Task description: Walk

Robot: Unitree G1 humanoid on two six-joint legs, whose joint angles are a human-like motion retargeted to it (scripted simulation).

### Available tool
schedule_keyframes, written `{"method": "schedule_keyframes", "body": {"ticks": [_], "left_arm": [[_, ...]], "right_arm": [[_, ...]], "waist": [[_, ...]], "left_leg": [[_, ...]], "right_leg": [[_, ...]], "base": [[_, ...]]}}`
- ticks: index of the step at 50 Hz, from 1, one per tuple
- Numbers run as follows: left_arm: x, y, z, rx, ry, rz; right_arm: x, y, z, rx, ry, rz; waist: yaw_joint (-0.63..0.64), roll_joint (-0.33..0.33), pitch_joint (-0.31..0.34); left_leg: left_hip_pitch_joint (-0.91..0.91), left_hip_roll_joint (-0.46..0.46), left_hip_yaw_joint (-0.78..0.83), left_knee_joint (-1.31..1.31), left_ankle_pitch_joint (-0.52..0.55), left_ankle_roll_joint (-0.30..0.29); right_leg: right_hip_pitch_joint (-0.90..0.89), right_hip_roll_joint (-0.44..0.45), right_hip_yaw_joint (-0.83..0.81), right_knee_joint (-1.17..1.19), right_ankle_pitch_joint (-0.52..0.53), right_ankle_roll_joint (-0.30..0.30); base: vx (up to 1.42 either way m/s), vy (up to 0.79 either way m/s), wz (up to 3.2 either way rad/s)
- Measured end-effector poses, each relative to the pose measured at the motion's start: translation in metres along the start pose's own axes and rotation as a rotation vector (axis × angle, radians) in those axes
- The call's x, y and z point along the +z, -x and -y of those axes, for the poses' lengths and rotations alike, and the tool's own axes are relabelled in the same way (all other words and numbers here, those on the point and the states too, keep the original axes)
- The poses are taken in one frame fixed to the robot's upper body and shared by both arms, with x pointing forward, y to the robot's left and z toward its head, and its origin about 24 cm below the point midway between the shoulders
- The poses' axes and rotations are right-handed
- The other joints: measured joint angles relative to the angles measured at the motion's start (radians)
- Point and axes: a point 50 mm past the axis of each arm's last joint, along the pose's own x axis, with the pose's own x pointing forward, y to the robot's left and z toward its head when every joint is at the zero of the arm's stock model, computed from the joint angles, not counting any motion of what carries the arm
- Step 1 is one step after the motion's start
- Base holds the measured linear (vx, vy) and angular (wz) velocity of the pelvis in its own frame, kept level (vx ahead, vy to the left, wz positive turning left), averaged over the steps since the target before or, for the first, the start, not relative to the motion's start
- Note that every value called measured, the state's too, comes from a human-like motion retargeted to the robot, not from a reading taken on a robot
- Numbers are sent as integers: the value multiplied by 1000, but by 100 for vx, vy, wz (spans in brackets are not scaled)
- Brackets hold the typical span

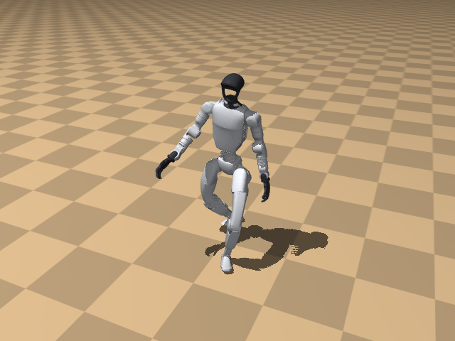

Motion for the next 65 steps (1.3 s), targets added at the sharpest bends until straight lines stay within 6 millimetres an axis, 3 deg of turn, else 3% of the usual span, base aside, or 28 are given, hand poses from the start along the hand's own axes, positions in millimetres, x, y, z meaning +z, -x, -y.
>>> {"method": "schedule_keyframes", "body": {"ticks": [5,10,13,16,23,27,31,35,38,43,45,50,53,58,65], "left_arm": [[-13,2,13,-84,-3,-39],[7,2,27,-164,-38,36],[40,2,34,-190,-76,150],[82,7,39,-195,-112,301],[183,40,43,-172,-191,692],[223,64,46,-164,-230,867],[242,78,50,-167,-260,953],[242,75,55,-171,-282,935],[221,60,59,-175,-298,836],[164,28,60,-188,-334,578],[138,17,60,-201,-347,464],[72,3,55,-239,-395,210],[50,1,50,-253,-418,122],[47,0,43,-242,-447,94],[87,2,41,-205,-460,219]], "right_arm": [[-23,11,-28,128,-29,-79],[-70,33,-52,293,-17,-271],[-97,49,-61,381,11,-396],[-122,65,-63,439,55,-511],[-159,92,-51,466,172,-680],[-170,100,-41,444,204,-737],[-176,104,-33,417,212,-776],[-176,103,-29,396,211,-792],[-177,104,-28,385,212,-796],[-170,96,-27,360,213,-756],[-162,88,-26,347,219,-720],[-140,68,-29,331,219,-617],[-125,57,-31,319,216,-552],[-102,40,-32,290,207,-467],[-86,31,-36,283,203,-419]], "waist": [[-17,-35,8],[-74,-109,58],[-106,-123,86],[-130,-112,112],[-183,-52,167],[-204,-10,195],[-200,28,201],[-181,51,197],[-169,44,191],[-167,56,181],[-176,88,192],[-188,140,186],[-185,164,177],[-165,165,171],[-130,126,186]], "left_leg": [[35,-135,-24,80,11,64],[148,-418,-61,15,1,156],[226,-552,-125,-59,5,181],[322,-642,-205,-148,7,179],[564,-723,-409,-324,-25,143],[677,-710,-514,-364,-68,126],[762,-675,-585,-391,-107,116],[834,-647,-626,-388,-153,109],[859,-650,-633,-313,-203,104],[906,-612,-629,-194,-227,68],[935,-561,-633,-143,-201,34],[872,-402,-565,125,-62,-50],[792,-298,-521,291,25,-69],[664,-158,-431,450,-18,-11],[529,-143,-333,415,-218,69]], "right_leg": [[-2,-92,90,198,152,29],[-95,-235,271,507,366,8],[-167,-223,362,631,332,-22],[-243,-180,412,689,222,-49],[-428,-72,446,553,25,-70],[-500,26,470,345,48,-22],[-536,129,496,86,135,51],[-531,185,490,-91,201,90],[-546,181,472,-19,202,76],[-510,180,412,117,145,2],[-451,213,376,113,114,-32],[-364,296,321,82,66,-92],[-318,343,298,33,53,-116],[-228,375,285,-63,35,-123],[-122,354,308,-129,-15,-104]], "base": [[44,26,125],[46,21,182],[50,10,169],[52,3,140],[54,-1,117],[51,-6,100],[46,-10,61],[42,-14,31],[42,-16,18],[45,-14,13],[45,-13,4],[36,-11,2],[29,-11,-7],[28,-11,-8],[27,-8,-17]]}}
